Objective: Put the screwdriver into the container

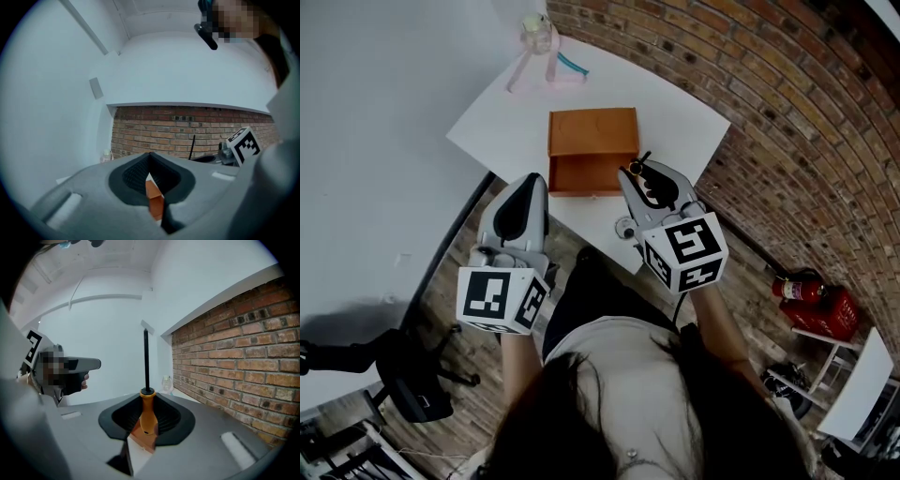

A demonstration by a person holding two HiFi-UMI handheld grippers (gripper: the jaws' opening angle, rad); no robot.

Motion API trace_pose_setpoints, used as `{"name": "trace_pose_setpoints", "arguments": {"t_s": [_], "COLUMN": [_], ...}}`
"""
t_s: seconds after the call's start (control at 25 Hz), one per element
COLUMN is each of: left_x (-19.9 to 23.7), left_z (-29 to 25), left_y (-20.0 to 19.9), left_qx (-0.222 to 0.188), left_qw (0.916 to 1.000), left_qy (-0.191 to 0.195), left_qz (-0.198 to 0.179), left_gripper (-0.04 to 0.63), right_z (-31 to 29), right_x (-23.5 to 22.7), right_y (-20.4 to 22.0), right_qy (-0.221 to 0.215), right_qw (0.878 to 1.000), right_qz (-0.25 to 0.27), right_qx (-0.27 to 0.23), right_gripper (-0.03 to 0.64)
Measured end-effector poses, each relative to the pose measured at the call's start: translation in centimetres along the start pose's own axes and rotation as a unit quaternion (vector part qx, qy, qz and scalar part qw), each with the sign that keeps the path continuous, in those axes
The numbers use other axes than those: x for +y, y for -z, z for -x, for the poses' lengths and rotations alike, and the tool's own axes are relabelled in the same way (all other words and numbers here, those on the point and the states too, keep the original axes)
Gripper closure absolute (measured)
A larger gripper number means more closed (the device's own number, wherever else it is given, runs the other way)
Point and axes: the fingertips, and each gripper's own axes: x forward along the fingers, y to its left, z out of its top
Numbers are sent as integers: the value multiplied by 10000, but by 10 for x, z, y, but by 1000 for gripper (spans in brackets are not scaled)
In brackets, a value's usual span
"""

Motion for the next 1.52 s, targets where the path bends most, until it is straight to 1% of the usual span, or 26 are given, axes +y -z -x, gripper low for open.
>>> {"name": "trace_pose_setpoints", "arguments": {"t_s": [0.24, 0.56, 0.88, 1.24, 1.52], "left_x": [15, 42, 60, 86, 108], "left_z": [-16, -34, -50, -56, -58], "left_y": [-3, -8, -8, -8, -8], "left_qx": [-8, -56, -67, -87, -130], "left_qw": [9999, 9998, 9997, 9999, 9997], "left_qy": [126, 186, 226, 84, -87], "left_qz": [-33, 25, 49, 92, 166], "left_gripper": [595, 595, 595, 595, 595], "right_z": [-22, -54, -82, -106, -124], "right_x": [-6, -11, -19, -23, -27], "right_y": [0, 1, 9, 34, 59], "right_qy": [63, 94, 47, -40, -123], "right_qw": [9998, 9990, 9976, 9944, 9881], "right_qz": [122, 313, 451, 545, 768], "right_qx": [123, 306, 528, 901, 1328], "right_gripper": [529, 529, 529, 529, 529]}}
